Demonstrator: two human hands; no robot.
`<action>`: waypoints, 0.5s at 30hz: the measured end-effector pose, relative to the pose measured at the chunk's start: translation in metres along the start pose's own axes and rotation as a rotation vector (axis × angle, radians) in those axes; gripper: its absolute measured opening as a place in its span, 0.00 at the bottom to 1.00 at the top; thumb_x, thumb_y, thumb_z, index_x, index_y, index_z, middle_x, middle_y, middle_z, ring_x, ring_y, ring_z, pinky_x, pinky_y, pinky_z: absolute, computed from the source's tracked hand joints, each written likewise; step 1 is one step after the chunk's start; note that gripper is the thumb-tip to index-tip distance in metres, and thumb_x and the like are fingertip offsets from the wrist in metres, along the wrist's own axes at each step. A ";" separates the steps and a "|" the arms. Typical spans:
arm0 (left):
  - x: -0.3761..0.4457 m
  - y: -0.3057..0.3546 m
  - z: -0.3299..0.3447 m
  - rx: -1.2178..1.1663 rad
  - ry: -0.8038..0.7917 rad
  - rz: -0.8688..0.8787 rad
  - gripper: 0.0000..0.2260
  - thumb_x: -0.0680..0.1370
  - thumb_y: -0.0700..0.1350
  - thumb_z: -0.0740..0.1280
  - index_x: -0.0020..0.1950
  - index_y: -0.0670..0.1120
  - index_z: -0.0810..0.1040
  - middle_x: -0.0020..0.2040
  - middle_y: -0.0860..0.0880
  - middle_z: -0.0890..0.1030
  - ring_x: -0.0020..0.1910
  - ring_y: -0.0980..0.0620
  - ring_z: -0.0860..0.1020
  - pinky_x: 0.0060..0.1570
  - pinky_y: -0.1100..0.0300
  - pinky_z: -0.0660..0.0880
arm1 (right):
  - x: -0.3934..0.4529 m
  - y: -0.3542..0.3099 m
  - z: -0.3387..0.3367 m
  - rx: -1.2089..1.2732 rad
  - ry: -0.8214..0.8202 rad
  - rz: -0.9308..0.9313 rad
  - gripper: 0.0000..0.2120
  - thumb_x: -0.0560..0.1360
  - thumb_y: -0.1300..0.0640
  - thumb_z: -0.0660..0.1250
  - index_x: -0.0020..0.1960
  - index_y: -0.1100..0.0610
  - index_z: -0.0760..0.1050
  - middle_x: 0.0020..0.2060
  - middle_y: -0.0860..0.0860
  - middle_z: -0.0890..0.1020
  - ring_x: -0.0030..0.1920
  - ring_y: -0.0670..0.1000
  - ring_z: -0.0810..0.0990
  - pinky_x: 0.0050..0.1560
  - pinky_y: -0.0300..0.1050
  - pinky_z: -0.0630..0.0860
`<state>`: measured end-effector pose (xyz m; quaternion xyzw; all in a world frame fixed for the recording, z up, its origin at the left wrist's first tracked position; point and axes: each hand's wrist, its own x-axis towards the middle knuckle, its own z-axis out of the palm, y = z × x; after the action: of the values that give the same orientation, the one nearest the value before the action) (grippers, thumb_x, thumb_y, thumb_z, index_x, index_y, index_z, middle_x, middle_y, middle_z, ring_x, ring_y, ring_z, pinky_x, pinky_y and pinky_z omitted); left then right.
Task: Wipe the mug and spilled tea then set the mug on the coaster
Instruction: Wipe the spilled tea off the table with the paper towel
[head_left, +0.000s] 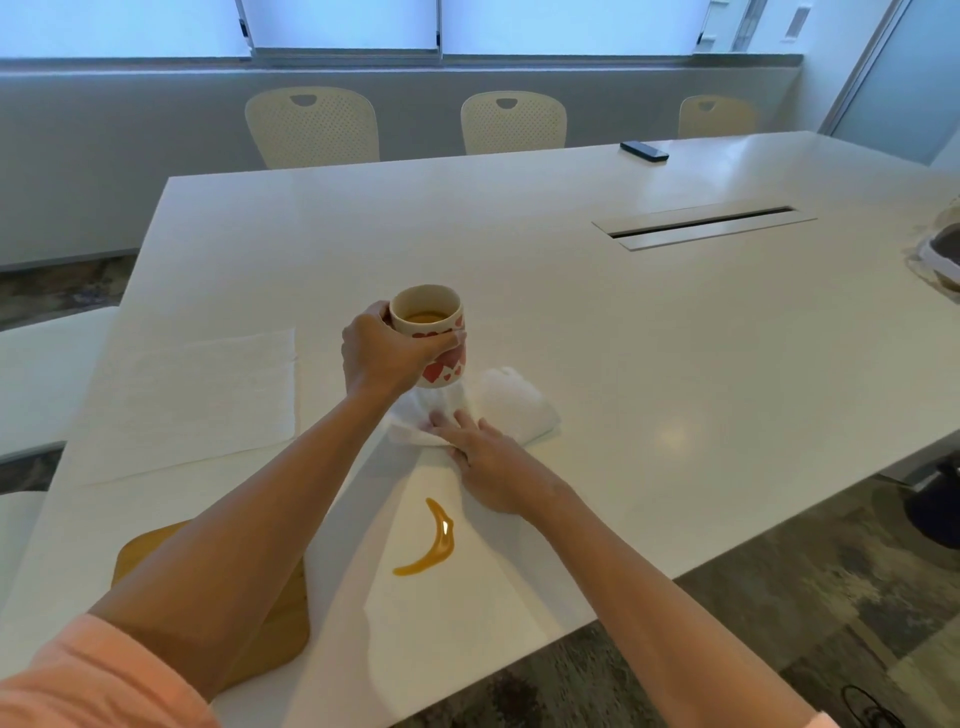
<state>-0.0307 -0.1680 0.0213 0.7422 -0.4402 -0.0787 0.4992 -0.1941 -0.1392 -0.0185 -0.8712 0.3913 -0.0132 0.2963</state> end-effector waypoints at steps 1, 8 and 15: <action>-0.002 -0.001 0.002 0.002 -0.011 0.004 0.36 0.63 0.67 0.76 0.63 0.46 0.78 0.58 0.49 0.83 0.48 0.55 0.78 0.45 0.62 0.74 | -0.006 0.002 0.000 -0.013 0.006 -0.020 0.24 0.85 0.55 0.53 0.79 0.40 0.55 0.80 0.46 0.54 0.78 0.59 0.56 0.75 0.63 0.59; -0.010 -0.001 0.013 0.010 -0.052 0.013 0.37 0.62 0.69 0.75 0.62 0.48 0.78 0.57 0.50 0.84 0.48 0.54 0.79 0.45 0.60 0.78 | -0.045 0.020 -0.008 -0.012 0.040 -0.024 0.25 0.83 0.55 0.59 0.77 0.41 0.60 0.79 0.46 0.59 0.76 0.55 0.63 0.74 0.56 0.61; -0.015 0.000 0.017 0.029 -0.064 0.013 0.36 0.62 0.70 0.75 0.61 0.48 0.78 0.56 0.50 0.84 0.47 0.55 0.78 0.45 0.60 0.77 | -0.067 0.046 -0.009 0.089 0.083 0.013 0.22 0.84 0.57 0.55 0.75 0.41 0.64 0.77 0.45 0.64 0.78 0.50 0.59 0.77 0.54 0.59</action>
<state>-0.0487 -0.1686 0.0083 0.7437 -0.4618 -0.0925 0.4744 -0.2734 -0.1217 -0.0208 -0.8533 0.4079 -0.0645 0.3182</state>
